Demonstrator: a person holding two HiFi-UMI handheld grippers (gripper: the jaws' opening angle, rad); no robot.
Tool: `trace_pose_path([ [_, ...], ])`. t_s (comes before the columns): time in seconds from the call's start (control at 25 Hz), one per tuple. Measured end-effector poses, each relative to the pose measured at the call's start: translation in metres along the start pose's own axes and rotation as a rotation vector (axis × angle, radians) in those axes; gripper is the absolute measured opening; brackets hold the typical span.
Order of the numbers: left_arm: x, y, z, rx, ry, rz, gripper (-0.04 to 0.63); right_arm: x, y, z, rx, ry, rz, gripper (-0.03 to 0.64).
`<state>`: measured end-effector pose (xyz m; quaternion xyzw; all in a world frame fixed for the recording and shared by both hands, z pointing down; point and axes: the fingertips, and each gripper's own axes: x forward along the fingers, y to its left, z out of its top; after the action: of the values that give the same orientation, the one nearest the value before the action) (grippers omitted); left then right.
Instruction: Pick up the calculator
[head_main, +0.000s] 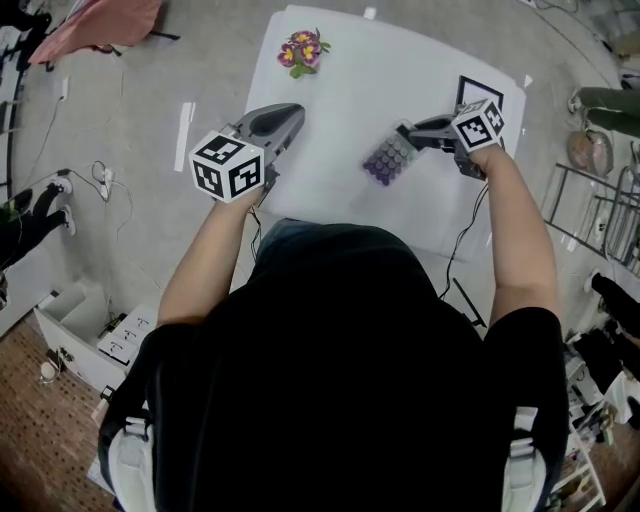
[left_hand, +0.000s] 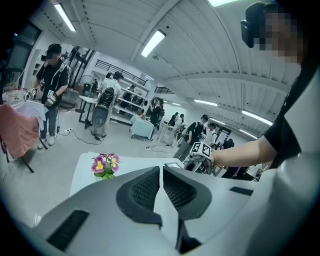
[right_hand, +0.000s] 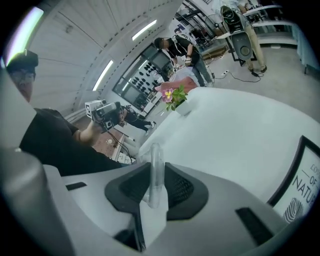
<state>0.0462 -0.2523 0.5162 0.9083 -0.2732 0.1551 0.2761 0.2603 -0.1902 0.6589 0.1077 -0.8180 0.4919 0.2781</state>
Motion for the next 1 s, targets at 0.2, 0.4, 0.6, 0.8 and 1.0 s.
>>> trace_pose_path([
  [0.2,-0.005,-0.015,0.008,0.027,-0.006,-0.011,0.040,-0.025,0.012,0.002,0.023,-0.088,-0.013,0.100],
  [0.4,-0.008,-0.028,0.014,0.050,-0.016,-0.021,0.040,-0.043,0.018,-0.004,0.044,-0.161,-0.028,0.100],
  [0.6,-0.011,-0.043,0.018,0.072,-0.021,-0.031,0.040,-0.060,0.028,-0.012,0.059,-0.217,-0.032,0.100],
  [0.8,-0.014,-0.055,0.018,0.084,-0.023,-0.035,0.040,-0.075,0.035,-0.023,0.067,-0.247,-0.046,0.100],
  [1.0,-0.015,-0.067,0.014,0.093,-0.025,-0.044,0.040,-0.085,0.042,-0.037,0.077,-0.276,-0.056,0.098],
])
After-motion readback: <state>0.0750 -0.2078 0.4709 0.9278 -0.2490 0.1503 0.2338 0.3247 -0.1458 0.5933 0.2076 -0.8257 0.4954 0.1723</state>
